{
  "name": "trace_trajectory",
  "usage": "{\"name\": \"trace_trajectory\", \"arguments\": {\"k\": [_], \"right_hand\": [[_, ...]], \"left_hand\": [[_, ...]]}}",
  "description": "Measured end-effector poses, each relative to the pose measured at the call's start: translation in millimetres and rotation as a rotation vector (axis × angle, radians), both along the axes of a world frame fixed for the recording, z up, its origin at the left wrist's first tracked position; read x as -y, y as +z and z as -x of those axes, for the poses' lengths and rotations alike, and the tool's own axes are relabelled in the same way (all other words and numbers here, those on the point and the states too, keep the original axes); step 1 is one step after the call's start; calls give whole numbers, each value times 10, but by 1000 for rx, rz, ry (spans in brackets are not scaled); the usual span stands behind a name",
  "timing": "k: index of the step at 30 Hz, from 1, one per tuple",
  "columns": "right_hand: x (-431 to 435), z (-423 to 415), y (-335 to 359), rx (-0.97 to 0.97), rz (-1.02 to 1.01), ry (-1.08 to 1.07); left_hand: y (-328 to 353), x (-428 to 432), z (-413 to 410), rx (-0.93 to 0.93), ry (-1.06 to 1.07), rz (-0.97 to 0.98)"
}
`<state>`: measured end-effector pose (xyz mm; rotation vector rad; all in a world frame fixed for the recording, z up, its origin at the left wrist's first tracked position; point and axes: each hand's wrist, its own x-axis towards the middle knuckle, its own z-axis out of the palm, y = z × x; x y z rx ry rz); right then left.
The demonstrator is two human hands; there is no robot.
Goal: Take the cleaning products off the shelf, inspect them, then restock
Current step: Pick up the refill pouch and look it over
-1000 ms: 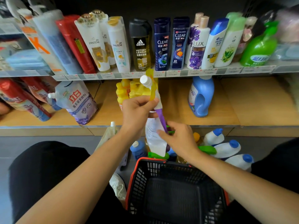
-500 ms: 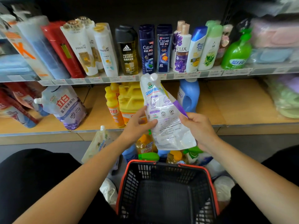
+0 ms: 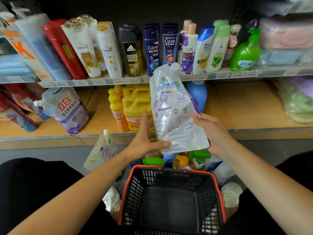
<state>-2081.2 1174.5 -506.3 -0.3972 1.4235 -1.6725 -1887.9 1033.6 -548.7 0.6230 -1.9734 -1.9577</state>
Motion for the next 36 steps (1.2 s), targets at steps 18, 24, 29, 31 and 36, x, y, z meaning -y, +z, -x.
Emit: {"name": "trace_trajectory", "arguments": {"k": [18,24,29,31,36], "right_hand": [[-60,-143,166,-94,8,29],[-11,-222,104,-82,46,59],[-19,-151,84,-124,74,144],[-21,-155,68,-169,73,184],[-6,-167,31,-510,14,377]], "left_hand": [[70,-177,-208,-82,232,-89],[86,-119,-314,-88,197,-7],[84,54,-489,0,-51,1],[119,119,-530,64,-52,-65],[208,361,-573,35,277,57]]}}
